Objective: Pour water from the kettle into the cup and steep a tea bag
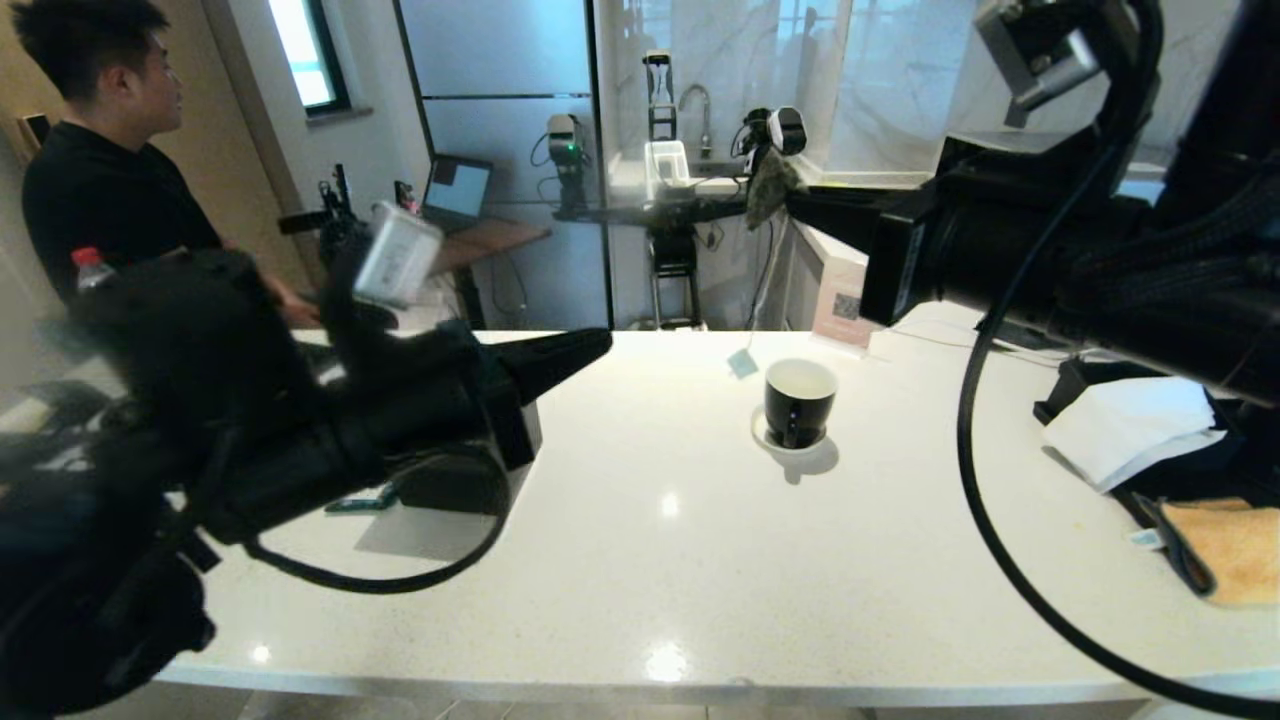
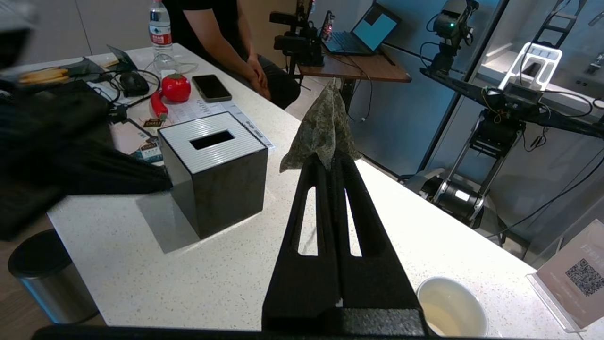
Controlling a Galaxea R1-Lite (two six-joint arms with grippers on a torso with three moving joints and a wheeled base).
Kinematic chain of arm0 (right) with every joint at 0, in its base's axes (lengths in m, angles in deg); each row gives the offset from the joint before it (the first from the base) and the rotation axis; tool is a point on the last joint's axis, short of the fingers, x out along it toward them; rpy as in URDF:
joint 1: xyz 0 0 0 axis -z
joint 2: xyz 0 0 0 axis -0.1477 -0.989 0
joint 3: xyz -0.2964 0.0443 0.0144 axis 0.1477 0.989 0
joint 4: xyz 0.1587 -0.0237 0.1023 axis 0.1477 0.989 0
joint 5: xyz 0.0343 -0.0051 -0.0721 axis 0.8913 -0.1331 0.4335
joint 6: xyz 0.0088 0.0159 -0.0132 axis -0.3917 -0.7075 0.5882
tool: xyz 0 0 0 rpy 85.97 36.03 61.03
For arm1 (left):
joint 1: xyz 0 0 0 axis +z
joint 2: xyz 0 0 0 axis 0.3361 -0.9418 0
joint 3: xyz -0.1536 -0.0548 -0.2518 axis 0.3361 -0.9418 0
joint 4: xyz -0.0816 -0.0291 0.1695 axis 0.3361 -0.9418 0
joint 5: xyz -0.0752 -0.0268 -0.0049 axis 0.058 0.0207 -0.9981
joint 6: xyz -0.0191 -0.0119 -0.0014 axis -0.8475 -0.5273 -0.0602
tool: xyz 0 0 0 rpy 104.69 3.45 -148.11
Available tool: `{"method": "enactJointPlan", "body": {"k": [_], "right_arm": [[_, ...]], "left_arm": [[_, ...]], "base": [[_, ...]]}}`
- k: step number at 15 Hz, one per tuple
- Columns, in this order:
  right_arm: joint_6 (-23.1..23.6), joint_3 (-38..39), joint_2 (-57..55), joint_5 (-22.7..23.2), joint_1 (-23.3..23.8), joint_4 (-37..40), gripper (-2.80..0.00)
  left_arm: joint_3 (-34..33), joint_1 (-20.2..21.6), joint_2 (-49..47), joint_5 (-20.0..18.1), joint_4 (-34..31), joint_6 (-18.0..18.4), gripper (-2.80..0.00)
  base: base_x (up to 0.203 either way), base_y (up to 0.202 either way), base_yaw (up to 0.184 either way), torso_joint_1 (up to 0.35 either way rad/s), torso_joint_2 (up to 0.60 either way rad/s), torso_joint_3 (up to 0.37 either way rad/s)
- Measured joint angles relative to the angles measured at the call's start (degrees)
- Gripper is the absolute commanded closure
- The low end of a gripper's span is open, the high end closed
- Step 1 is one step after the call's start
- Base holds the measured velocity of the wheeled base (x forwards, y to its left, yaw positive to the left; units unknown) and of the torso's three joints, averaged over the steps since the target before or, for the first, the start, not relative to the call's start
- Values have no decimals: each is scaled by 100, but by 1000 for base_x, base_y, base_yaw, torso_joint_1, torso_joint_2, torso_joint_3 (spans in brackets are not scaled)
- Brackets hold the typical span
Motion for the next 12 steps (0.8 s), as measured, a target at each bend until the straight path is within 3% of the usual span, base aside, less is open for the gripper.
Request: {"method": "enactJointPlan", "body": {"k": [5,11,12], "right_arm": [[3,-13,-180,9,2,-74,0],[3,-16,-253,8,0,-77,0],[3,-16,-253,7,0,-78,0]], "left_arm": [[361,-264,-1172,-18,876,-5,0],[412,-596,-1640,-18,1050,-38,0],[418,-607,-1672,-18,1073,-69,-280]], "base": [[0,0,0,0,0,0],[0,0,0,0,0,0],[0,0,0,0,0,0]]}}
